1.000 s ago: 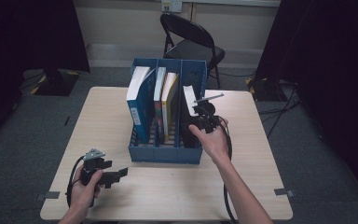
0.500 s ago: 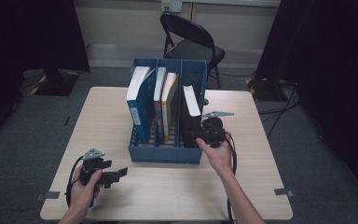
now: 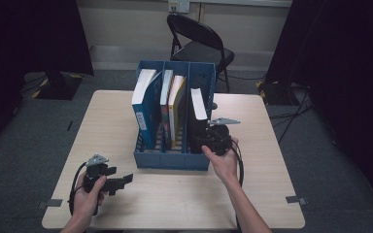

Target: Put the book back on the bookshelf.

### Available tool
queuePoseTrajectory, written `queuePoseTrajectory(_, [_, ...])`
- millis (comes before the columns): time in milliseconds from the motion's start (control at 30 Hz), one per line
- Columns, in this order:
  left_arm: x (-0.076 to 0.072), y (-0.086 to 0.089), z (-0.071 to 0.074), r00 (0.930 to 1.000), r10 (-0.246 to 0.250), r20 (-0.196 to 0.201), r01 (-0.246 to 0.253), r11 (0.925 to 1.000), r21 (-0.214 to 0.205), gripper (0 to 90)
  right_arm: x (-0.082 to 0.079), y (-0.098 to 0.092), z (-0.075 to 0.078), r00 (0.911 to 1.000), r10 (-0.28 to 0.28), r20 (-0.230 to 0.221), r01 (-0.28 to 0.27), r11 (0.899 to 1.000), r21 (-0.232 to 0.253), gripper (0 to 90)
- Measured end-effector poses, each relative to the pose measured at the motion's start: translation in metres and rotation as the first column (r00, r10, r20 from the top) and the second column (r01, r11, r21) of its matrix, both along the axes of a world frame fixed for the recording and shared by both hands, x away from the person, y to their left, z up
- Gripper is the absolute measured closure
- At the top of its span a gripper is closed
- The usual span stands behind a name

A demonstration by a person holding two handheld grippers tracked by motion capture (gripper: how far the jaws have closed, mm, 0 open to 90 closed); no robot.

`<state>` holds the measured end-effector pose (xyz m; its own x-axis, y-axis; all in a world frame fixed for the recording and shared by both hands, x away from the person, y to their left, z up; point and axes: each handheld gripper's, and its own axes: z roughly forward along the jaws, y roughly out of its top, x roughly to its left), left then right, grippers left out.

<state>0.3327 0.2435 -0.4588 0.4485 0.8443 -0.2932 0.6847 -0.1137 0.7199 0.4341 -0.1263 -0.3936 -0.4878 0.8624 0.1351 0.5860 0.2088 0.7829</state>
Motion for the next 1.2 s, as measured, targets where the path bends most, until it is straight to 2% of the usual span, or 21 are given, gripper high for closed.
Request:
queuePoseTrajectory(333, [0.000, 0.001, 0.000, 1.0000, 0.002, -0.002, -0.002, 1.0000, -0.001, 19.1, 0.017, 0.006, 0.001, 0.9997, -0.022, -0.007, 0.022, 1.000, -0.001, 49.4])
queuePoseTrajectory(533, [0.000, 0.001, 0.000, 1.0000, -0.002, 0.001, 0.002, 1.0000, -0.002, 19.1, 0.026, 0.011, 0.002, 0.9996, -0.023, 0.014, 0.024, 1.000, -0.016, 49.3])
queuePoseTrajectory(700, [0.001, 0.002, -0.001, 1.0000, 0.002, -0.005, -0.002, 1.0000, -0.004, 19.1, 0.033, 0.012, 0.003, 0.9997, -0.023, 0.012, 0.023, 1.000, -0.015, 49.2])
queuePoseTrajectory(1200, [0.004, 0.002, 0.000, 0.9999, 0.005, -0.009, -0.005, 1.0000, -0.005, 19.1, 0.043, 0.020, 0.003, 0.9998, -0.003, 0.021, 0.003, 1.000, -0.006, 46.3])
